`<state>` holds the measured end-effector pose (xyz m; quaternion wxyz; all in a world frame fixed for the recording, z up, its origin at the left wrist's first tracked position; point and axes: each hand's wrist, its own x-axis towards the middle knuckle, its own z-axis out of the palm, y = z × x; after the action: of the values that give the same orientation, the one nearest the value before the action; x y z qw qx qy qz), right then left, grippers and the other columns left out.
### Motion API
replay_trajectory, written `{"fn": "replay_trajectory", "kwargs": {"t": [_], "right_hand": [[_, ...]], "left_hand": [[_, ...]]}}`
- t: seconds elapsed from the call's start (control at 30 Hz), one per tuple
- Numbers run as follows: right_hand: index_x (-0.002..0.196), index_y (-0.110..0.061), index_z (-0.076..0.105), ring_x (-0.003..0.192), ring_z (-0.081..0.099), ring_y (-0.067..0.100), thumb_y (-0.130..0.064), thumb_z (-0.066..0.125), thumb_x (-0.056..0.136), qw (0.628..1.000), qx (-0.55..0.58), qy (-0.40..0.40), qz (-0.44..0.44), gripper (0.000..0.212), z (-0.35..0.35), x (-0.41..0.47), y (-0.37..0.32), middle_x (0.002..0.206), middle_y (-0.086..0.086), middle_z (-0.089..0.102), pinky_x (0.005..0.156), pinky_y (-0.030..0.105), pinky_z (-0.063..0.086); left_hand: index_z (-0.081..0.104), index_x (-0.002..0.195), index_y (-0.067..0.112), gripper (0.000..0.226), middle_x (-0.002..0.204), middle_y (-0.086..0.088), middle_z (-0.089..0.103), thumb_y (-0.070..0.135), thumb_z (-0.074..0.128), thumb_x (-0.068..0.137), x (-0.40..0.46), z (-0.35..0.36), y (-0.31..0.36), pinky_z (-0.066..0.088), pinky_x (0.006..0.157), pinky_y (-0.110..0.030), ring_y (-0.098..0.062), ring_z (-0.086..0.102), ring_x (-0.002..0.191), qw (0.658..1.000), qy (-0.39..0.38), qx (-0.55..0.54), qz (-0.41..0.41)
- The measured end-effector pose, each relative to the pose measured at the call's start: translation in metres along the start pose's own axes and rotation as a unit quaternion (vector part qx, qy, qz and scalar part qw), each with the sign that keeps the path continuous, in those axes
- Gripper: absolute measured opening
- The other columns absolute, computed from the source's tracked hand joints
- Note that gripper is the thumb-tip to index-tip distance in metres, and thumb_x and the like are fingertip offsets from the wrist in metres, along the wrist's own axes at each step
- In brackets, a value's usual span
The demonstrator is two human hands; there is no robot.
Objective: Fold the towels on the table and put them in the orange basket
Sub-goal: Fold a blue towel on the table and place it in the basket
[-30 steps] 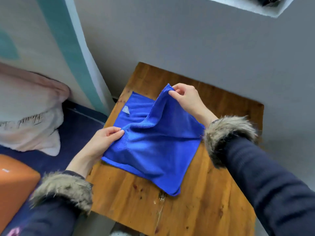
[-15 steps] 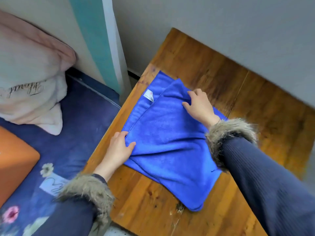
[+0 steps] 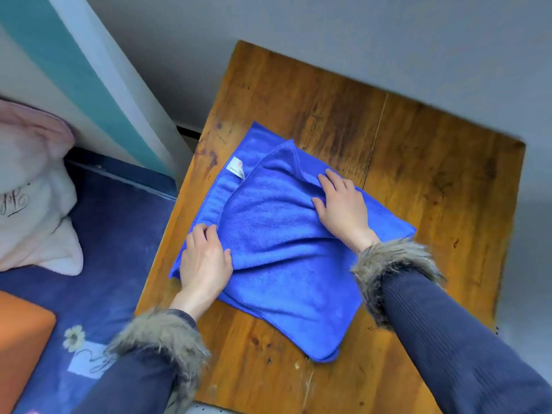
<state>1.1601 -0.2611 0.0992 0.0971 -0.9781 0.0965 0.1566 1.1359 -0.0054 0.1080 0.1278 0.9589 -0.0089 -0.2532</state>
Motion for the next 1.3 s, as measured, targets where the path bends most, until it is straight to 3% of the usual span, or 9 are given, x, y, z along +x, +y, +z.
{"fn": "replay_trajectory", "kwargs": {"t": [0.2,0.37,0.5,0.63,0.83,1.0,1.13,1.2,1.3], "right_hand": [[0.142,-0.009,0.034,0.133,0.033,0.027,-0.028,0.047,0.094,0.998,0.0,-0.015,0.063,0.053,0.007,-0.05,0.038,0.152,0.005,0.029,0.099,0.041,0.038],[0.134,-0.004,0.044,0.122,0.042,0.031,-0.024,0.048,0.093,0.991,0.031,-0.001,0.132,0.045,0.018,-0.107,0.065,0.142,0.009,0.042,0.091,0.041,0.043],[0.103,0.001,0.064,0.097,0.058,0.036,-0.028,0.056,0.09,0.977,0.045,0.05,0.202,0.033,0.03,-0.161,0.082,0.107,0.016,0.059,0.064,0.042,0.05],[0.088,0.001,0.067,0.089,0.06,0.037,-0.045,0.041,0.095,0.933,0.08,0.014,0.352,0.053,0.035,-0.197,0.084,0.101,0.016,0.059,0.07,0.038,0.044],[0.101,-0.005,0.061,0.097,0.057,0.034,-0.035,0.045,0.096,0.89,0.251,0.079,0.372,0.034,0.02,-0.175,0.109,0.099,0.014,0.064,0.077,0.037,0.044],[0.129,-0.004,0.048,0.116,0.051,0.028,-0.025,0.048,0.096,0.851,0.37,0.103,0.358,0.039,-0.005,-0.12,0.13,0.115,0.012,0.063,0.084,0.026,0.032],[0.125,-0.006,0.053,0.116,0.05,0.026,-0.024,0.054,0.093,0.841,0.378,0.102,0.374,0.037,-0.008,-0.088,0.137,0.125,0.012,0.058,0.075,0.02,0.031],[0.113,-0.005,0.06,0.101,0.053,0.023,-0.018,0.054,0.092,0.834,0.379,0.145,0.374,0.025,-0.012,-0.083,0.136,0.114,0.012,0.062,0.065,0.018,0.028],[0.102,-0.005,0.061,0.086,0.05,0.016,-0.014,0.054,0.091,0.815,0.402,0.245,0.339,0.016,-0.023,-0.089,0.137,0.095,0.004,0.061,0.064,0.012,0.032]], "left_hand": [[0.031,0.136,-0.011,0.06,0.142,-0.028,0.03,0.006,0.057,0.084,0.02,0.009,0.02,0.028,0.108,-0.05,-0.043,0.025,0.134,0.998,0.0,0.014,0.063],[0.036,0.135,-0.007,0.054,0.144,-0.024,0.032,0.003,0.052,0.085,0.043,0.004,0.052,0.029,0.105,-0.053,-0.037,0.03,0.133,0.986,0.007,0.051,0.156],[0.033,0.141,0.007,0.052,0.153,-0.008,0.023,0.002,0.039,0.091,0.043,0.012,0.079,0.014,0.113,-0.053,-0.026,0.015,0.143,0.974,-0.028,0.045,0.222],[0.037,0.14,0.013,0.049,0.153,-0.004,0.025,0.005,0.041,0.092,0.035,0.024,0.107,0.009,0.115,-0.051,-0.024,0.016,0.143,0.955,-0.073,0.052,0.283],[0.053,0.125,0.009,0.041,0.128,-0.014,0.054,0.005,0.052,0.084,0.027,0.024,0.108,0.028,0.102,-0.046,-0.034,0.048,0.118,0.963,0.059,0.07,0.254],[0.059,0.115,0.008,0.029,0.112,-0.019,0.059,0.009,0.052,0.086,0.035,0.013,0.089,0.032,0.088,-0.044,-0.037,0.051,0.107,0.976,0.115,0.069,0.17],[0.063,0.103,0.006,0.018,0.102,-0.015,0.066,0.015,0.055,0.09,0.038,0.002,0.089,0.037,0.078,-0.034,-0.034,0.057,0.097,0.98,0.093,-0.06,0.164],[0.065,0.099,0.008,0.015,0.091,-0.006,0.063,0.017,0.057,0.09,0.036,-0.005,0.088,0.034,0.073,-0.026,-0.024,0.057,0.089,0.976,0.08,-0.151,0.135],[0.063,0.092,0.016,0.008,0.084,-0.004,0.062,0.02,0.057,0.091,0.035,-0.014,0.077,0.045,0.072,-0.031,-0.023,0.059,0.075,0.953,0.065,-0.275,0.11]]}}
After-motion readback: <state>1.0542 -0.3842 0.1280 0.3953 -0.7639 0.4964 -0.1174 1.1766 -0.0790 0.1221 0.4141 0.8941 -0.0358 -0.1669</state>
